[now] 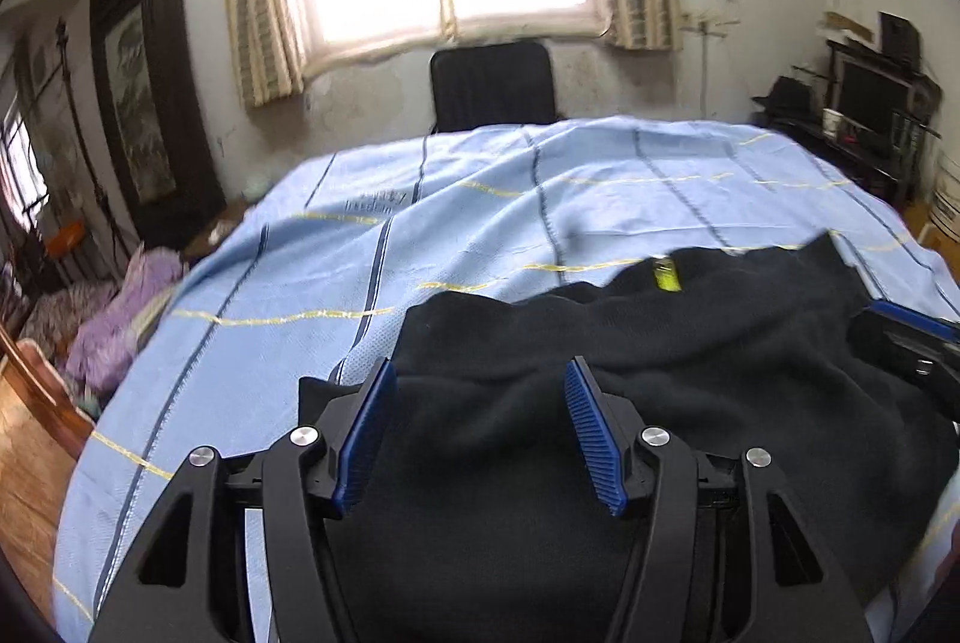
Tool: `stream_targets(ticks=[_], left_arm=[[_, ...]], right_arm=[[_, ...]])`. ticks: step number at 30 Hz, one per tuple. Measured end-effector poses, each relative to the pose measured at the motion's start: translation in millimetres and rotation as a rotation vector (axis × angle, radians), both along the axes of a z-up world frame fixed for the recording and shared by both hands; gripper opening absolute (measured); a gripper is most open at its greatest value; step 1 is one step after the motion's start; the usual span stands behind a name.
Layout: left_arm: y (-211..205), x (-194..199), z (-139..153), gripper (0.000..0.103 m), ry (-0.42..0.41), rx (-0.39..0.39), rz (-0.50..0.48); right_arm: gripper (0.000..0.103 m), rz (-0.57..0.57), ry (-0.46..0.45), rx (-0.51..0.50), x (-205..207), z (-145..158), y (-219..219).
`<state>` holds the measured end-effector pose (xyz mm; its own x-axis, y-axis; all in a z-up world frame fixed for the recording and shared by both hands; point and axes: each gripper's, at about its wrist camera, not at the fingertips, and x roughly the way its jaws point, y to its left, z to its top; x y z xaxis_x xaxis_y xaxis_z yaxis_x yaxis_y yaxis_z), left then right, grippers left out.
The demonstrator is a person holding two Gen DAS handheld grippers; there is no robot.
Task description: Fold large clothes
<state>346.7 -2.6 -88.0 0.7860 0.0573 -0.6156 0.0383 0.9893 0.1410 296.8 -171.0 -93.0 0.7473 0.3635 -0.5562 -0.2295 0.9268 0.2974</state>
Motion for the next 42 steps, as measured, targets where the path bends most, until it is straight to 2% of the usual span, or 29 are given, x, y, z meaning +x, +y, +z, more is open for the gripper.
stream_targets(ticks=[5,8,10,13,15,16,19,20,21,24,25,28,30,32,33,35,40,42], left_arm=[[-1,27,-12,0.059,0.043,-0.013,0.027],[9,38,-22,0.07,0.076,-0.045,0.039],[19,44,-29,0.084,0.098,-0.073,0.052],[43,57,-34,0.089,0.164,-0.214,0.052],[55,60,-37,0.09,0.19,-0.278,0.05],[57,60,-37,0.09,0.19,-0.282,0.056],[61,60,-36,0.09,0.184,-0.271,0.077],[62,60,-36,0.09,0.185,-0.274,0.078],[64,60,-36,0.09,0.186,-0.279,0.083],[71,61,-35,0.09,0.184,-0.295,0.097],[73,60,-34,0.09,0.181,-0.299,0.1],[77,53,-27,0.089,0.16,-0.294,0.106],[78,44,-16,0.088,0.121,-0.237,0.153],[80,36,-4,0.088,0.09,-0.246,0.136],[82,30,4,0.088,0.083,-0.278,0.119],[81,20,15,0.088,0.064,-0.316,0.092],[63,-21,31,0.088,0.033,-0.326,0.006],[53,-37,27,0.088,0.047,-0.316,-0.017]], right_arm=[[0.043,-0.044,0.049,-0.028,37,5,2],[0.043,-0.076,0.086,-0.007,58,-6,-6],[0.04,-0.093,0.122,0.025,67,-20,-11],[0.04,-0.103,0.172,0.053,78,-39,-25],[0.04,-0.112,0.186,0.077,83,-44,-37],[0.04,-0.103,0.197,0.106,84,-47,-43],[0.021,-0.146,0.207,0.129,87,-52,-62],[0.006,-0.15,0.213,0.151,88,-55,-68],[0.0,-0.171,0.241,0.188,90,-60,-79],[0.0,-0.165,0.29,0.35,93,-70,-102],[0.0,-0.176,0.293,0.359,92,-70,-105],[0.0,-0.205,0.278,0.353,87,-66,-113],[0.0,-0.236,0.27,0.354,82,-61,-118],[0.0,-0.258,0.254,0.344,77,-54,-121],[0.012,-0.276,0.239,0.327,72,-46,-123],[0.019,-0.317,0.207,0.289,63,-33,-126],[0.02,-0.255,0.126,0.323,19,-3,-119],[0.026,-0.219,0.096,0.306,-2,5,-108]])
